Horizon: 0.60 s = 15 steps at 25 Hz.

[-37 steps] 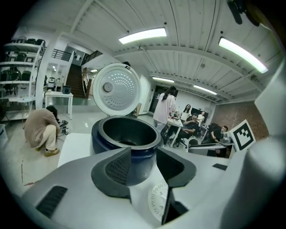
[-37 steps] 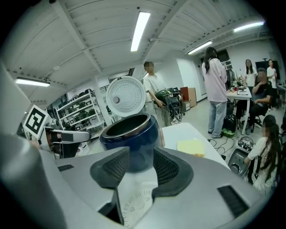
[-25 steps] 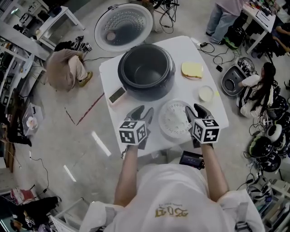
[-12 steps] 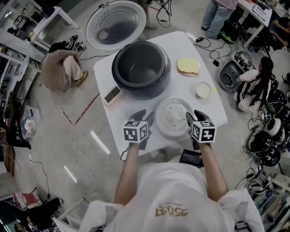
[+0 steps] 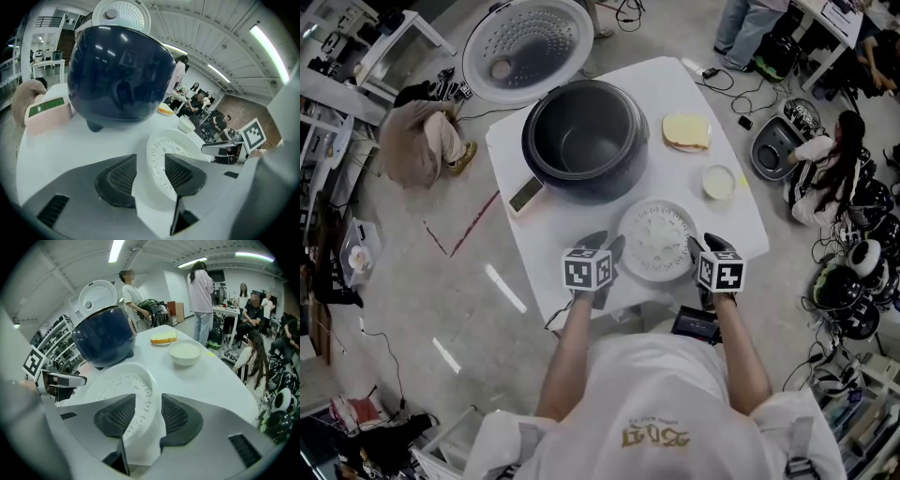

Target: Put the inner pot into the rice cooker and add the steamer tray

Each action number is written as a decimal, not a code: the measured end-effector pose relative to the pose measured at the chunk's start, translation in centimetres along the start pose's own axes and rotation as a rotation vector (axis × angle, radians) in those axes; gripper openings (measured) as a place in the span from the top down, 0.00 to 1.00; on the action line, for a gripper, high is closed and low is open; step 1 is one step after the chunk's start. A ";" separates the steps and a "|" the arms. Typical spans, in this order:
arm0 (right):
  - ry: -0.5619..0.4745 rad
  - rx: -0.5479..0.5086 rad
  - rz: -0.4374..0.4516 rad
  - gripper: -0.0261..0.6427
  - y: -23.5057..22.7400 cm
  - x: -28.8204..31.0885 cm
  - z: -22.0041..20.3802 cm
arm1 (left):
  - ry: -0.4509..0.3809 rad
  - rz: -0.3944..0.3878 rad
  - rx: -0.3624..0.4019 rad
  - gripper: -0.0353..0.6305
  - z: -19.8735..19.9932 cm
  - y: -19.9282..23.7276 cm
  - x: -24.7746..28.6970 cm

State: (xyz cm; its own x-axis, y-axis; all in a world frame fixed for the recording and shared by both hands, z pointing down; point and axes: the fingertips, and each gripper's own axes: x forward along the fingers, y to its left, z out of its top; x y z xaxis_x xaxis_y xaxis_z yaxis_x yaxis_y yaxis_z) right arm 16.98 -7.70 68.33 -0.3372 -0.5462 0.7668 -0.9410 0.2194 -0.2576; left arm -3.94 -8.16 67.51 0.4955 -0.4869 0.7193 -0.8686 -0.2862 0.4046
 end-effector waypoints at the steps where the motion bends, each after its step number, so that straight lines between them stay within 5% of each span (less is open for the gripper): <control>1: 0.003 0.006 0.001 0.68 -0.2 0.1 -0.1 | 0.008 0.000 -0.004 0.64 -0.3 0.1 0.2; 15: 0.046 0.050 0.041 0.74 -0.9 1.7 -1.6 | 0.053 0.011 -0.021 0.70 -1.8 0.3 2.1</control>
State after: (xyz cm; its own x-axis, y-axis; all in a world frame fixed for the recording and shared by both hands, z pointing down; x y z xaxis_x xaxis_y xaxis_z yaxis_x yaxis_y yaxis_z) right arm 17.33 -7.51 70.85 -0.3745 -0.4997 0.7810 -0.9272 0.1993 -0.3171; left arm -3.20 -7.77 70.16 0.4854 -0.4454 0.7524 -0.8742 -0.2633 0.4080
